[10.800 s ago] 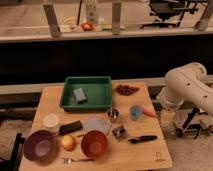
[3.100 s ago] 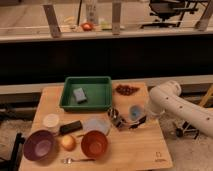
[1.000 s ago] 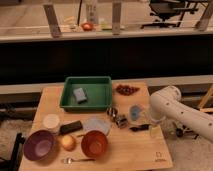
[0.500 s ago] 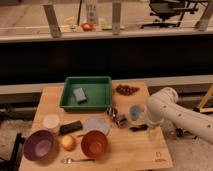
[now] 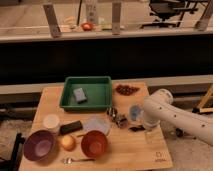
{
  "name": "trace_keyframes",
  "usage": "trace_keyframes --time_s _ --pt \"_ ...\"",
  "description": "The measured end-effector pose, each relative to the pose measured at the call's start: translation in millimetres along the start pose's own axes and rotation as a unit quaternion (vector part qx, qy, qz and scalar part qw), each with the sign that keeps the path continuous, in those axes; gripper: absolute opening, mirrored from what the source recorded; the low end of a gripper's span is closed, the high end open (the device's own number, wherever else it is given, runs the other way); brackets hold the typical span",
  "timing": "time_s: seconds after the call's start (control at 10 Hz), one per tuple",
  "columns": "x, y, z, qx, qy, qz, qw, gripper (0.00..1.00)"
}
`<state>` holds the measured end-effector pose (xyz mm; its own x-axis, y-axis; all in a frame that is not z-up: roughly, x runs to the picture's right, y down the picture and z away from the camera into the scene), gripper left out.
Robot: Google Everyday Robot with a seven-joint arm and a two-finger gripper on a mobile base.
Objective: Place brush in tray
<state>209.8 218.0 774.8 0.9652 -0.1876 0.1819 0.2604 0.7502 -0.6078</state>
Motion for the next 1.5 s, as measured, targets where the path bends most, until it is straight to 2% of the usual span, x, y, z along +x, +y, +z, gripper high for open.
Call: trace_keyframes --time_s 0.3,0.9,1.0,1.2,1.4,1.5 --pt "-15.6 -4.9 16.6 -0.01 -0.013 -0.01 0.9998 0.8" --pt "-13.7 -16.2 40.8 -0.015 -0.027 0.011 0.9994 0.8" --pt "-14.7 -17.7 44.0 -0.016 -0.029 0.015 0.9993 0.77" --pt "-19.7 -21.2 48.5 -0.014 -0.034 0.02 0.9991 0.55" --pt "-23.0 -23.1 51.6 -0.016 -0.04 0.021 0.9989 0.38" --pt "-24.5 -24.4 53.4 -0.019 -0.043 0.023 0.9986 0.25"
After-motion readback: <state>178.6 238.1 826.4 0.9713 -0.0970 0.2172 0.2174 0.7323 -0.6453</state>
